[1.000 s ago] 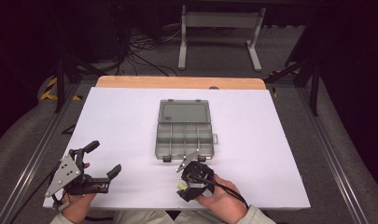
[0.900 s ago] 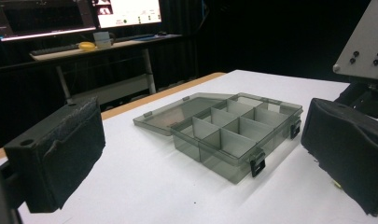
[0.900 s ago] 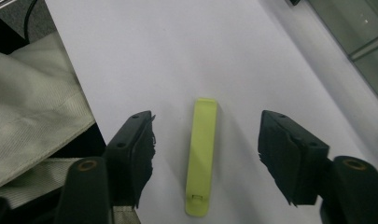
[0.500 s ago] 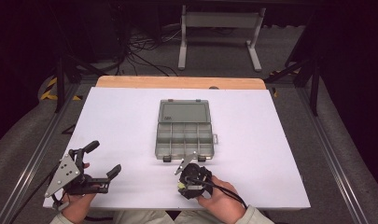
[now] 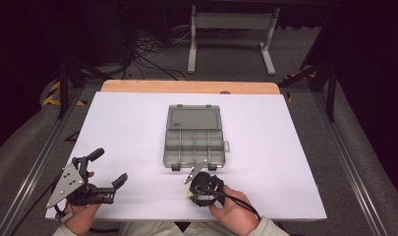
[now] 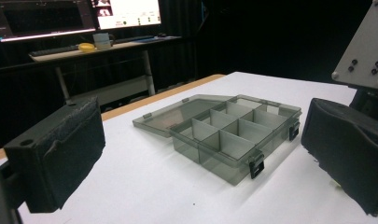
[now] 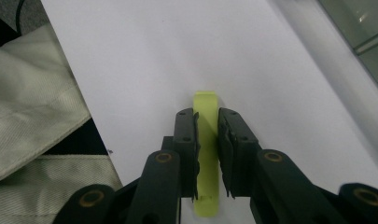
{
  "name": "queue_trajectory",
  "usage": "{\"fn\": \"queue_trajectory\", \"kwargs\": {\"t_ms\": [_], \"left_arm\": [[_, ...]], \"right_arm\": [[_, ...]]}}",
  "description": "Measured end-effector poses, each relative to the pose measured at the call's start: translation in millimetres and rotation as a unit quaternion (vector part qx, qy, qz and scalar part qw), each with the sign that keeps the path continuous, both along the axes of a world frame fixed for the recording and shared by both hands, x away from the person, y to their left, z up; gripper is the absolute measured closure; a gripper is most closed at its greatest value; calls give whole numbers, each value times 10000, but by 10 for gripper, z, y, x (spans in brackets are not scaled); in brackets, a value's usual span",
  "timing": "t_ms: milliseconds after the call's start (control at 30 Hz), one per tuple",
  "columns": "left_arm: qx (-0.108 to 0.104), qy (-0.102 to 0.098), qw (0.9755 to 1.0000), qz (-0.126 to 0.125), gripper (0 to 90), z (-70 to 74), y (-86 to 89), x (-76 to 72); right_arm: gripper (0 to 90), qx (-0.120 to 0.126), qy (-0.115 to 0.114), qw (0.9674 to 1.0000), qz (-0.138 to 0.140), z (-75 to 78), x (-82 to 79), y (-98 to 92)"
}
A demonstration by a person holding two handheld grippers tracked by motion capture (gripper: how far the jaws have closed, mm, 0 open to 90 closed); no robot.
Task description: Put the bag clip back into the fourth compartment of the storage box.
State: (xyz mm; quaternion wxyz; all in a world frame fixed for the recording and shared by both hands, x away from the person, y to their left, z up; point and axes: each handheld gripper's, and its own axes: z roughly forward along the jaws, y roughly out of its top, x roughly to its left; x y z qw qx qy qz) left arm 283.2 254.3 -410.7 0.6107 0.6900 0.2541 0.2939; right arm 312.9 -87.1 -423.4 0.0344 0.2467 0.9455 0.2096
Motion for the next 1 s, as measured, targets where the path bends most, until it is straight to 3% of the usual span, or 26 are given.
{"fn": "queue_trajectory", "kwargs": {"t_ms": [567, 1000], "left_arm": [[-30, 8, 10000, 6, 1, -5, -13, 3], [-9, 13, 10000, -1, 1, -6, -12, 5]], "right_arm": [[781, 488, -218, 9985, -109, 292, 76, -199], [782, 819, -507, 9949, -282, 540, 154, -355]]}}
